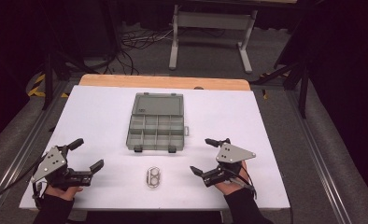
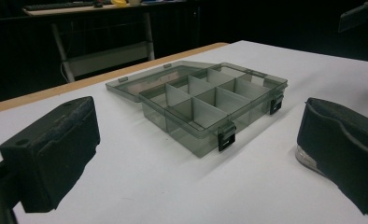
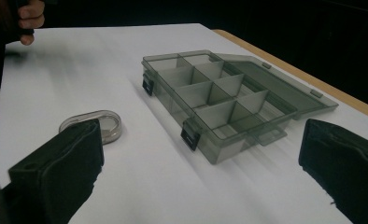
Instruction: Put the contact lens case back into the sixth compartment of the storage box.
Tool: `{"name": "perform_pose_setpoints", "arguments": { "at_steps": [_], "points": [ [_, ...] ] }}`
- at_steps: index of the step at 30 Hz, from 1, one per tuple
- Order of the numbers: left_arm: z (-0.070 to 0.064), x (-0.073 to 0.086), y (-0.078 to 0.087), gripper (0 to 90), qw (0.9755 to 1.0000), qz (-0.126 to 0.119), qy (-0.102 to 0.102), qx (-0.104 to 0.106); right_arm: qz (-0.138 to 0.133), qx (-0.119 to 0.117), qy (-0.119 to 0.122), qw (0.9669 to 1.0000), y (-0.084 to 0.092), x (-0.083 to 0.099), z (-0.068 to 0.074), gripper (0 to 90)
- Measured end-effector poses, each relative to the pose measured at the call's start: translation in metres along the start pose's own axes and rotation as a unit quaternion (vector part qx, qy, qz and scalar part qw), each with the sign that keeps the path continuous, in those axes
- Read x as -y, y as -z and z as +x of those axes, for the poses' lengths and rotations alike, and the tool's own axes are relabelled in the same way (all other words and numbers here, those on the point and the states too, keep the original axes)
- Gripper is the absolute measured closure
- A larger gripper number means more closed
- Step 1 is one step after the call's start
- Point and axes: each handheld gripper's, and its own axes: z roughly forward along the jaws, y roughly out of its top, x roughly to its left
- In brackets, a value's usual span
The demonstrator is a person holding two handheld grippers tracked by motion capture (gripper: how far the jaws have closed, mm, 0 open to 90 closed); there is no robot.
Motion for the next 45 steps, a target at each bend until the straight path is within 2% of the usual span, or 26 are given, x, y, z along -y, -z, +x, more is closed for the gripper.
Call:
{"name": "perform_pose_setpoints", "arguments": {
  "at_steps": [9, 26, 31, 43, 45],
  "points": [
    [0.0, 0.001, 0.001, 0.1, 1.0, 0.0, 0.001, -0.001, 0.004, -0.028, 0.021, 0.9994, -0.02, -0.019, 0.005, 0.8],
    [0.001, 0.001, 0.002, 0.1, 1.0, 0.002, -0.003, -0.001, 0.005, -0.071, 0.045, 0.9964, -0.053, -0.041, 0.016, 0.8],
    [0.002, 0.003, 0.003, 0.1, 1.0, 0.003, -0.004, -0.001, 0.01, -0.09, 0.054, 0.9944, -0.067, -0.047, 0.021, 0.7],
    [0.002, 0.003, 0.002, 0.2, 1.0, 0.004, -0.005, 0.001, 0.023, -0.117, 0.06, 0.9911, -0.085, -0.053, 0.028, 0.7],
    [0.002, 0.003, 0.002, 0.2, 1.0, 0.001, -0.006, 0.0, 0.029, -0.124, 0.064, 0.9898, -0.089, -0.053, 0.03, 0.7]
  ]
}}
